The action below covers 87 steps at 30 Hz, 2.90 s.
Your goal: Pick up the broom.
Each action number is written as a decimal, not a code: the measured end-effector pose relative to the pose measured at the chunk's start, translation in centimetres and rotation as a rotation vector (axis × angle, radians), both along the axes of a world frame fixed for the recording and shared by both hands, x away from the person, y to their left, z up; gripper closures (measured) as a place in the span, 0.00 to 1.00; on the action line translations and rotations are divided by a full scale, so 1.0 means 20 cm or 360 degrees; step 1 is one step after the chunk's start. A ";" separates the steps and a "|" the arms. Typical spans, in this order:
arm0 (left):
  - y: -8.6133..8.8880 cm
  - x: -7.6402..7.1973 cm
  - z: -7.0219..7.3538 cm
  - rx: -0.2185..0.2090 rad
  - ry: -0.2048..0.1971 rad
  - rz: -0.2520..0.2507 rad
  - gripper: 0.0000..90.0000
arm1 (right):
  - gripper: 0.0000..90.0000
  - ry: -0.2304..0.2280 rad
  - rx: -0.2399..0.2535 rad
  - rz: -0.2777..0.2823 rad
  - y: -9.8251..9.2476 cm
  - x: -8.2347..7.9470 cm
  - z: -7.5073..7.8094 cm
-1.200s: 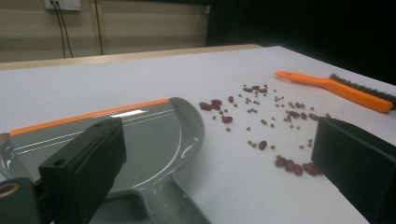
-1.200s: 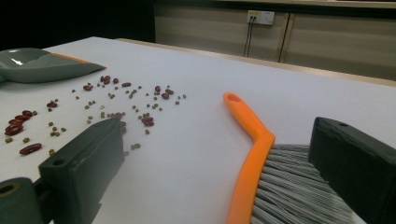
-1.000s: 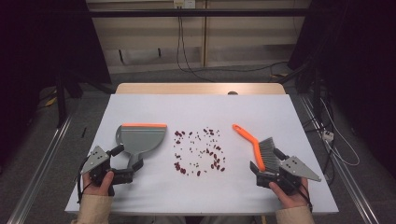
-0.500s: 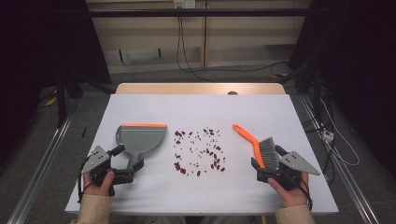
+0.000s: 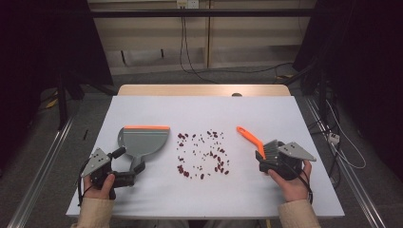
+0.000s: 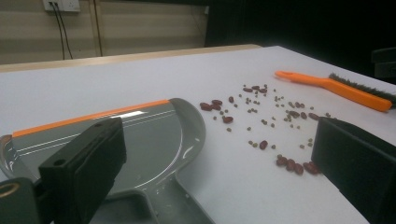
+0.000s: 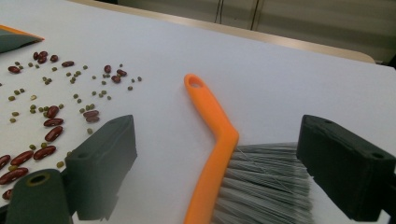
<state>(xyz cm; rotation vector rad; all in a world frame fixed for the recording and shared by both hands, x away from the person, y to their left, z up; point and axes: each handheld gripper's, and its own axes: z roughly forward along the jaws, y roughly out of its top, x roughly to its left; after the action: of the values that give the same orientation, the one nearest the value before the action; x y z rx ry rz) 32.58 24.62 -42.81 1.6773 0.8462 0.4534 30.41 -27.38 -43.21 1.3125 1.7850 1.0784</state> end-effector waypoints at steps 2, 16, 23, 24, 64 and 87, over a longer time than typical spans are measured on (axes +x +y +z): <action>0.00 0.00 0.00 0.0002 0.0003 -0.0002 0.03 | 0.19 0.0009 0.0000 0.0021 0.01 0.02 0.00; 0.00 0.00 0.00 -0.0005 -0.0001 -0.0006 0.03 | 0.27 0.0136 -0.0012 0.0057 0.02 0.14 -0.03; 0.01 0.00 0.00 -0.0016 0.0012 -0.0005 0.03 | 0.35 0.0207 -0.0043 0.0038 0.00 0.22 -0.06; 0.01 0.00 0.00 -0.0014 0.0012 -0.0004 0.03 | 0.39 0.0219 -0.0039 0.0059 0.00 0.23 -0.06; -0.02 0.01 0.01 -0.0006 0.0008 -0.0028 0.03 | 0.75 0.0586 -0.0009 0.0113 -0.03 0.46 -0.15; -0.03 0.01 0.01 0.0010 -0.0002 -0.0036 0.03 | 0.81 0.0632 0.0026 0.0050 -0.02 0.48 -0.06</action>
<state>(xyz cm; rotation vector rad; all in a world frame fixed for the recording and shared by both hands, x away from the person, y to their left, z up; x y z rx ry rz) 32.75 24.00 -42.54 1.6905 0.8245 0.4420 39.98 -27.72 -44.37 1.5993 2.0896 0.8935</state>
